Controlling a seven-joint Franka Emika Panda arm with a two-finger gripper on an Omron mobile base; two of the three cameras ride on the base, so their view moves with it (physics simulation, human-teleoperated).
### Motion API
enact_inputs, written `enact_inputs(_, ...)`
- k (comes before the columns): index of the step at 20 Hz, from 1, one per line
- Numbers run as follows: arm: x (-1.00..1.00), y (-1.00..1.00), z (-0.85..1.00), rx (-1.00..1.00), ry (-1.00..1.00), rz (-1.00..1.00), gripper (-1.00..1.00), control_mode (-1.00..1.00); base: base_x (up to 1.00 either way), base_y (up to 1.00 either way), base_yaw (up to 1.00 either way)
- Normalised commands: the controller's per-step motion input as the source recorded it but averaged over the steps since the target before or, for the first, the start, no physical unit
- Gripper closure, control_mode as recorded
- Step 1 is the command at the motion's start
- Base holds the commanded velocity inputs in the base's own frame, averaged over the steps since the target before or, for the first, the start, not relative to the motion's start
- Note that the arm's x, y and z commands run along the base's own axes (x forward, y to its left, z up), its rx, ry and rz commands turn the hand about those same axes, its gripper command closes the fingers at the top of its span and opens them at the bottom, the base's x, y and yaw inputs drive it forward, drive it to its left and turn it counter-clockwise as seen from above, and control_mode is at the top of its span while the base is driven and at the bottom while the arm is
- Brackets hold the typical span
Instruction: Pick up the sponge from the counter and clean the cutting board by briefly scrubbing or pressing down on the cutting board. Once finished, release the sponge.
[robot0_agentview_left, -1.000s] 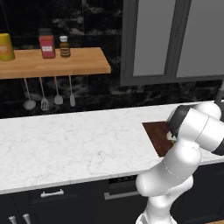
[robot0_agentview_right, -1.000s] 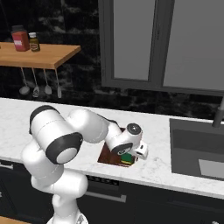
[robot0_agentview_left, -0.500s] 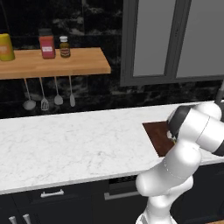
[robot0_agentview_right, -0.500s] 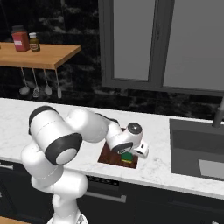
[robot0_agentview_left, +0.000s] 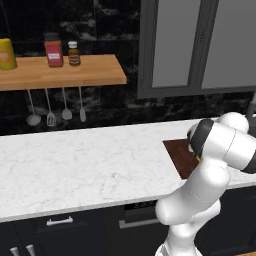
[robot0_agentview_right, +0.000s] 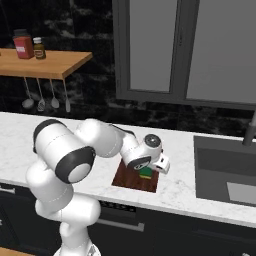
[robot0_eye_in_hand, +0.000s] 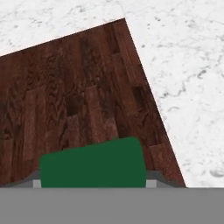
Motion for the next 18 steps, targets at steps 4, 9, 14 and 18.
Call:
enact_inputs(4, 0.07, 0.0, -0.19, -0.03, -0.07, 0.0, 1.0, -1.0, 0.0, 0.0, 0.0)
enact_inputs(9, 0.0, 0.03, -0.52, -0.08, -0.06, 0.0, 1.0, -1.0, 0.0, 0.0, 0.0)
enact_inputs(14, 0.03, 0.06, 0.03, -0.03, -0.05, 0.0, 1.0, -1.0, 0.0, 0.0, 0.0)
enact_inputs(18, 0.38, 0.0, 0.26, 0.0, 0.0, -0.01, 1.0, -1.0, 0.0, 0.0, 0.0)
